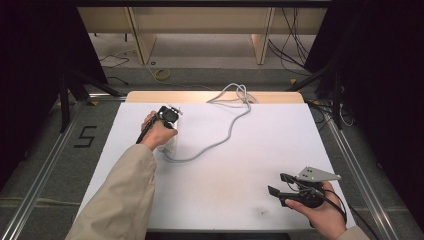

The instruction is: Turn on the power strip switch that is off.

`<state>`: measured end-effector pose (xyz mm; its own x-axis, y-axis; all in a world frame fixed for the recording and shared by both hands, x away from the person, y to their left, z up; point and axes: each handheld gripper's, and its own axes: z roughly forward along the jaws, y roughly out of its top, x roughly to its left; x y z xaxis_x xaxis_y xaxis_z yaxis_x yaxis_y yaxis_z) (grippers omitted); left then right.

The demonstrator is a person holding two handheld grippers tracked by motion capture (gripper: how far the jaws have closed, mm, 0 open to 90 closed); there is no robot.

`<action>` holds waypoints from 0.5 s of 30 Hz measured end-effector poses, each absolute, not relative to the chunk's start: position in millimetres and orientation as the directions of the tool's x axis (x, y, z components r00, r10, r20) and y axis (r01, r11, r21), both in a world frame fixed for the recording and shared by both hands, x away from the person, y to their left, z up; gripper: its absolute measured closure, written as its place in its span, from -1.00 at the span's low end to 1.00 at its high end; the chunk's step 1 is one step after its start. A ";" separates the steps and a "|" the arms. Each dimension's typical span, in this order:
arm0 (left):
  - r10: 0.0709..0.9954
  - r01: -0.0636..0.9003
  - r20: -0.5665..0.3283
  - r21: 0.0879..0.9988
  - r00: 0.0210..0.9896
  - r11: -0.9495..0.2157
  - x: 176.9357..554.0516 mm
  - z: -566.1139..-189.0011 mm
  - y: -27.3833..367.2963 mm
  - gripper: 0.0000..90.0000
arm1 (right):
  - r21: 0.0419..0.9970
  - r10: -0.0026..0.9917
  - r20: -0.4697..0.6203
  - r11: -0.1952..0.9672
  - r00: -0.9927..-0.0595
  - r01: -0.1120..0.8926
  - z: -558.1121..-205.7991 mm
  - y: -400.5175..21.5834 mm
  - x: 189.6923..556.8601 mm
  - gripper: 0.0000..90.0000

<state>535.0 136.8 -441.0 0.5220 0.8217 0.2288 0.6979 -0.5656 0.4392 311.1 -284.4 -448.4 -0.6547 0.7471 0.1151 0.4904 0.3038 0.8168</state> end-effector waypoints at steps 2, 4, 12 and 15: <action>0.829 0.697 0.217 0.456 0.516 -0.554 533.8 -438.2 139.8 0.90 | 0.816 0.747 0.116 0.304 -0.654 0.492 -448.6 -284.5 311.3 -0.27; 0.834 0.691 0.216 0.477 0.507 -0.543 532.4 -434.8 141.7 0.90 | 0.815 0.747 0.118 0.304 -0.654 0.493 -448.6 -284.1 311.2 -0.27; 0.851 0.685 0.185 0.522 0.491 -0.508 526.9 -424.3 152.4 0.74 | 0.816 0.748 0.114 0.304 -0.654 0.491 -448.3 -284.0 311.0 -0.27; 0.862 0.685 0.183 0.539 0.473 -0.490 523.9 -420.2 158.2 0.63 | 0.817 0.747 0.115 0.304 -0.654 0.491 -448.2 -283.9 311.0 -0.27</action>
